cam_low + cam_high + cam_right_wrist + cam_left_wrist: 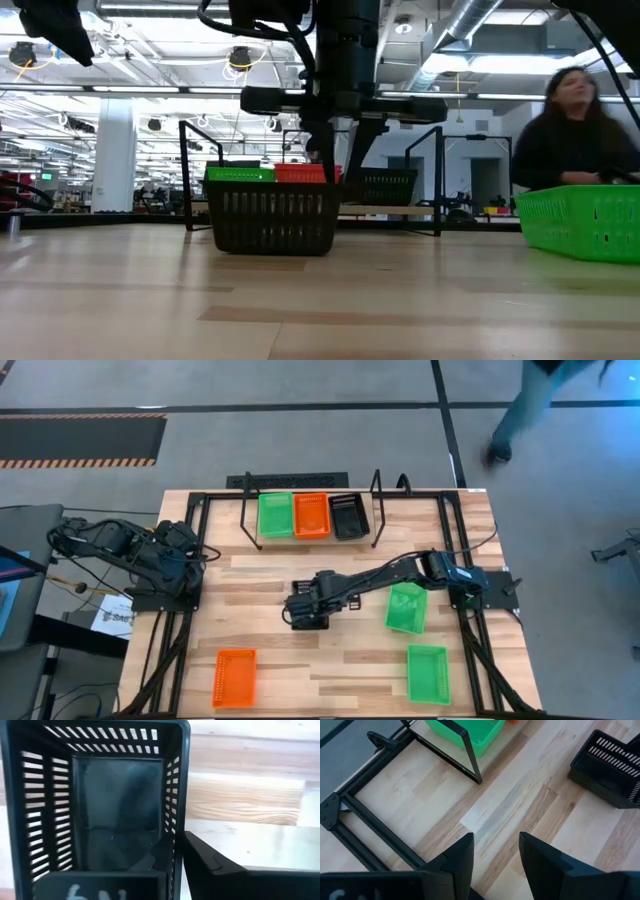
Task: Stack baskets on shelf by color
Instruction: Stack the black bin on top of the black bin on the shelf
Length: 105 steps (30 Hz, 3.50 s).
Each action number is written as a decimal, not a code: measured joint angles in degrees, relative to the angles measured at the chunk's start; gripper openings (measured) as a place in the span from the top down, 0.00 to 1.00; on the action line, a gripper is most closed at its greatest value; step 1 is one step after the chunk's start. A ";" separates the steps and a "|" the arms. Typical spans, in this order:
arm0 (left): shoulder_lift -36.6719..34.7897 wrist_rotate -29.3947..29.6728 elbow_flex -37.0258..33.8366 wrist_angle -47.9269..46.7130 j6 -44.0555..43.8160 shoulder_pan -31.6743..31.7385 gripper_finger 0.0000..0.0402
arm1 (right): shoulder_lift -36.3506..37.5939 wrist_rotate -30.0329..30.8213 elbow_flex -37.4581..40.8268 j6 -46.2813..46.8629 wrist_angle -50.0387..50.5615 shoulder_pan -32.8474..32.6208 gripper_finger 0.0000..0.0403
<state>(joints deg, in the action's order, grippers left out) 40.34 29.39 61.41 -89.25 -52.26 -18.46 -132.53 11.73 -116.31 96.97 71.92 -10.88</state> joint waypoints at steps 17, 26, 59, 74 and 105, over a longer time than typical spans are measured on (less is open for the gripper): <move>0.00 0.15 0.00 0.00 -0.45 0.00 0.64 | 0.02 0.40 0.00 -2.18 -0.83 -0.21 0.50; 0.00 0.44 0.00 0.02 -0.49 0.00 0.64 | 0.02 3.24 0.00 -3.22 -1.30 0.76 0.49; 0.02 0.48 -0.02 0.00 -0.47 0.00 0.64 | 1.33 -3.11 5.99 -7.76 -8.04 1.27 0.98; 0.00 4.46 -0.01 -0.02 -8.64 0.02 0.64 | 20.73 19.76 -9.96 -33.91 15.38 10.99 0.99; 0.15 4.37 -8.13 0.22 -29.21 0.02 0.64 | 12.81 -7.48 -8.79 -70.04 0.83 41.83 0.99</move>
<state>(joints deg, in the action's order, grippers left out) 40.49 33.76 53.28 -89.03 -81.47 -18.44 -119.71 4.25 -125.10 26.94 72.75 30.94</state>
